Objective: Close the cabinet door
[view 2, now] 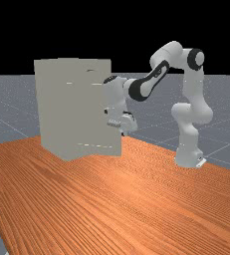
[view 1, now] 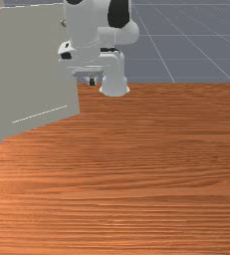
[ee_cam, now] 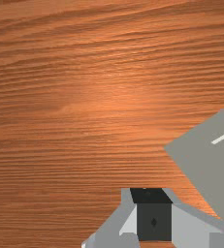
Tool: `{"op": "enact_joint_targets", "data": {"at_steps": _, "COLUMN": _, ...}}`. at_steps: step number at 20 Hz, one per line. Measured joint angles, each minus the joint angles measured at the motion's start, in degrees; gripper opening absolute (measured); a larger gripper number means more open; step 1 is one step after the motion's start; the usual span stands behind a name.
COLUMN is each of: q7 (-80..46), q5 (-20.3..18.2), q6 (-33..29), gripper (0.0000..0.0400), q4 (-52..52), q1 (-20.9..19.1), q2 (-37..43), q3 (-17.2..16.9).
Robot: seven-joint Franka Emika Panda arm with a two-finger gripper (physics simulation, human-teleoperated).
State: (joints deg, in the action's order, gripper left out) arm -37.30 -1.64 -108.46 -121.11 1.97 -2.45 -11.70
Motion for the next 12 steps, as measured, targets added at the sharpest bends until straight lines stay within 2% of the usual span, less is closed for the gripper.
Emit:
{"op": "enact_joint_targets", "data": {"at_steps": 7, "q7": 1.42, "q5": 0.41, "q6": -0.11, "gripper": 0.0, "q4": 0.0, "q1": 1.84, "q2": 0.74, "q3": -5.85}}
{"op": "enact_joint_targets", "data": {"at_steps": 12, "q7": 4.95, "q5": 0.33, "q6": -0.2, "gripper": 0.0, "q4": 0.29, "q1": 0.26, "q2": 0.66, "q3": -11.7}}
